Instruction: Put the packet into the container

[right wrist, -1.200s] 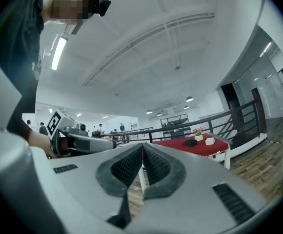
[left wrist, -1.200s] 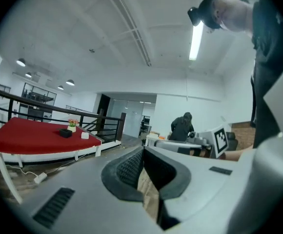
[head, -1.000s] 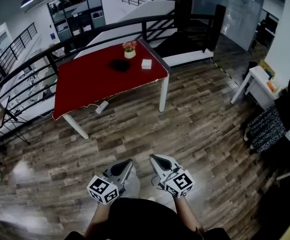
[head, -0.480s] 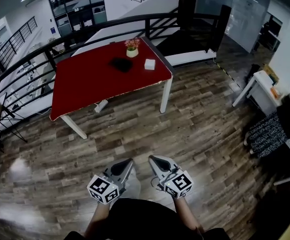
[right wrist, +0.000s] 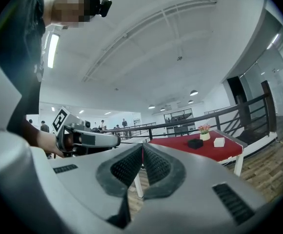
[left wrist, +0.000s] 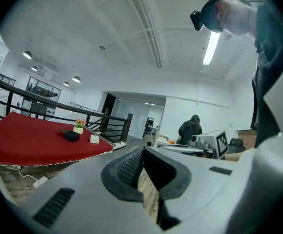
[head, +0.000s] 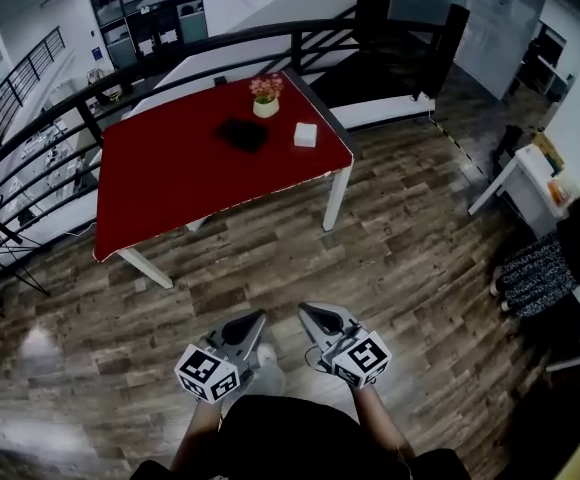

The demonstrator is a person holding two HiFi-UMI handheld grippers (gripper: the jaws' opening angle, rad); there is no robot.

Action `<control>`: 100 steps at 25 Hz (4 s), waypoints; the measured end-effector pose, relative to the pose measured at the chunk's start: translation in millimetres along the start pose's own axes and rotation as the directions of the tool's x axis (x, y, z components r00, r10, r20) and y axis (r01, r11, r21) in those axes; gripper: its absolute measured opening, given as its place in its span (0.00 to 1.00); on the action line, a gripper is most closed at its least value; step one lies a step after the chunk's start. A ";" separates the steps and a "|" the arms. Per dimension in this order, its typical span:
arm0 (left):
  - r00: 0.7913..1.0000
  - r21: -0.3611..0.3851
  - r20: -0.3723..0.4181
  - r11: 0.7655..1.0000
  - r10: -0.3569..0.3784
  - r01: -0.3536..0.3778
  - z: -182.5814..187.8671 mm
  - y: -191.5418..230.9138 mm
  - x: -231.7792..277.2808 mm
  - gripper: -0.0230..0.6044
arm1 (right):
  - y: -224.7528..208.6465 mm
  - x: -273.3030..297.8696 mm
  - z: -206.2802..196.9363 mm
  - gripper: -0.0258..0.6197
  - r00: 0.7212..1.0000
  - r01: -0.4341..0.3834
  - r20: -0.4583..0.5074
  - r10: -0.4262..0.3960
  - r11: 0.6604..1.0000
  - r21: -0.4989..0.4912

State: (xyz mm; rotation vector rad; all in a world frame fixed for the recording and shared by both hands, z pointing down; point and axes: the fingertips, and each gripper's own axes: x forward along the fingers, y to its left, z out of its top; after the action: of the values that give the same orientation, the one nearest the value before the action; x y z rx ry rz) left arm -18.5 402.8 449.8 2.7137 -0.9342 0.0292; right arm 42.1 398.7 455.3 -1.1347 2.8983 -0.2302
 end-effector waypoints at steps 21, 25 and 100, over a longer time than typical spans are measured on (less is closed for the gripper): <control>0.995 0.110 -0.079 0.991 -0.065 0.074 38.5 156.5 64.0 0.05 | -84.8 162.3 10.8 0.07 0.997 0.036 -0.064 -0.036 0.999 -0.008; 0.996 0.098 -0.079 0.994 -0.036 0.044 37.7 177.2 60.9 0.05 | -89.0 181.4 11.8 0.07 0.997 0.019 -0.074 -0.019 1.000 -0.008; 0.994 0.058 -0.037 0.993 0.101 -0.099 117.4 426.9 401.6 0.05 | -503.3 363.4 44.9 0.07 0.994 -0.004 -0.111 0.004 1.000 0.000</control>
State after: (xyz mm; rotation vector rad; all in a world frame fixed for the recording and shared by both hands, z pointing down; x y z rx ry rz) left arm 32.3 -191.8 484.8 2.7040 -1.0718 0.1311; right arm 117.2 -217.8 496.2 -1.1516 2.9956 -0.3027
